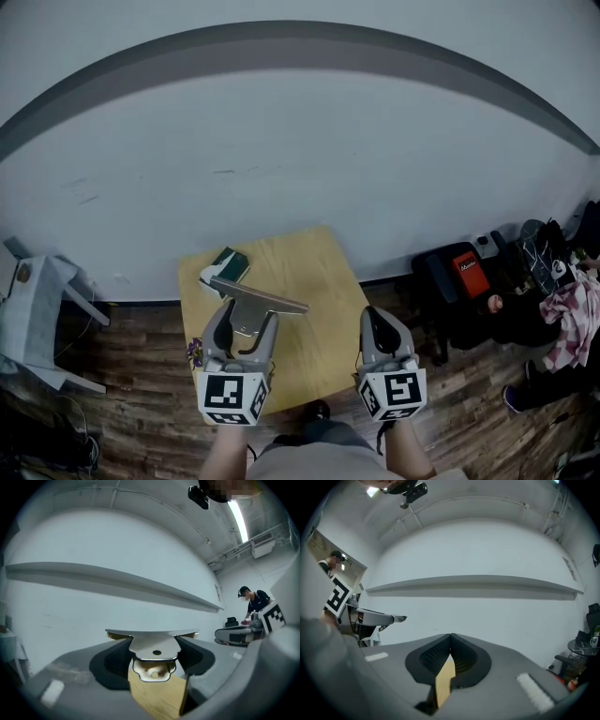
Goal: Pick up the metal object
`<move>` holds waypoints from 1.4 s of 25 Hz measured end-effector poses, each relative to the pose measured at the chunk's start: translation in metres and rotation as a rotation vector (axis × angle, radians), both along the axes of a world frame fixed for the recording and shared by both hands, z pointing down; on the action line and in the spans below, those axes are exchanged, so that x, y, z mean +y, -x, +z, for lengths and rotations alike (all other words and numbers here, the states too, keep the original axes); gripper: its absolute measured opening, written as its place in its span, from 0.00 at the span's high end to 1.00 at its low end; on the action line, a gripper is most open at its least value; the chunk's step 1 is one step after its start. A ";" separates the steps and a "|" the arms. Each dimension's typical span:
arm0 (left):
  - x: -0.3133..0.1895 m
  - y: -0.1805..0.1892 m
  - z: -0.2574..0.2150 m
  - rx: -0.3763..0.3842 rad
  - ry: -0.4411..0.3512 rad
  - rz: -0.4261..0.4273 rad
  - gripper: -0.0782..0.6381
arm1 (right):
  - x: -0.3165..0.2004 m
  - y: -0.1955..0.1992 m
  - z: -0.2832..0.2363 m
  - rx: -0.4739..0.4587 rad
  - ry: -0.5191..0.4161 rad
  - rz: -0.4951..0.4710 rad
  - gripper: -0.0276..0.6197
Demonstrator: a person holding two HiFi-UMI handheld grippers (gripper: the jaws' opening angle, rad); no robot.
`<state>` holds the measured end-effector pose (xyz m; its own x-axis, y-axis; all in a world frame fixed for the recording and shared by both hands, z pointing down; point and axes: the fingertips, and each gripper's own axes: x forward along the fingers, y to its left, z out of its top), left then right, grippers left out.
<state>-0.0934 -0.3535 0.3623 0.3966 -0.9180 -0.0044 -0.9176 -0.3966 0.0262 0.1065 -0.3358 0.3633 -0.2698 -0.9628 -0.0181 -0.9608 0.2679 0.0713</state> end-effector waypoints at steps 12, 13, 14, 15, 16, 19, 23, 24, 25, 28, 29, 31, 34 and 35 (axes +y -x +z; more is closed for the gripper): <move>0.023 0.020 -0.021 0.003 -0.069 -0.016 0.46 | 0.033 0.001 -0.015 0.027 -0.045 0.048 0.95; 0.026 0.022 -0.022 0.003 -0.074 -0.018 0.46 | 0.036 0.001 -0.016 0.027 -0.049 0.052 0.95; 0.028 0.023 -0.022 0.003 -0.079 -0.021 0.46 | 0.039 0.001 -0.017 0.028 -0.053 0.056 0.95; 0.031 0.025 -0.023 0.004 -0.082 -0.024 0.46 | 0.042 0.001 -0.017 0.028 -0.056 0.060 0.95; 0.033 0.026 -0.023 0.005 -0.085 -0.027 0.46 | 0.045 0.001 -0.018 0.027 -0.058 0.063 0.95; 0.040 0.031 -0.023 0.004 -0.090 -0.035 0.46 | 0.053 0.000 -0.019 0.024 -0.062 0.072 0.95; 0.048 0.037 -0.024 -0.001 -0.103 -0.055 0.46 | 0.063 -0.001 -0.020 0.018 -0.070 0.082 0.95; 0.050 0.039 -0.025 0.000 -0.106 -0.060 0.46 | 0.066 -0.001 -0.021 0.019 -0.073 0.083 0.95; 0.052 0.041 -0.026 0.001 -0.109 -0.065 0.46 | 0.068 -0.001 -0.022 0.021 -0.075 0.084 0.95; 0.057 0.046 -0.027 0.005 -0.115 -0.083 0.46 | 0.074 0.000 -0.024 0.021 -0.082 0.090 0.95; 0.059 0.048 -0.028 0.006 -0.116 -0.090 0.46 | 0.076 0.000 -0.024 0.020 -0.084 0.092 0.95; 0.063 0.051 -0.028 0.005 -0.123 -0.096 0.46 | 0.081 0.000 -0.025 0.016 -0.088 0.094 0.95; 0.070 0.054 -0.029 0.008 -0.132 -0.103 0.46 | 0.088 0.000 -0.023 0.011 -0.092 0.095 0.95; 0.072 0.054 -0.029 0.009 -0.134 -0.106 0.46 | 0.090 0.000 -0.023 0.011 -0.091 0.095 0.95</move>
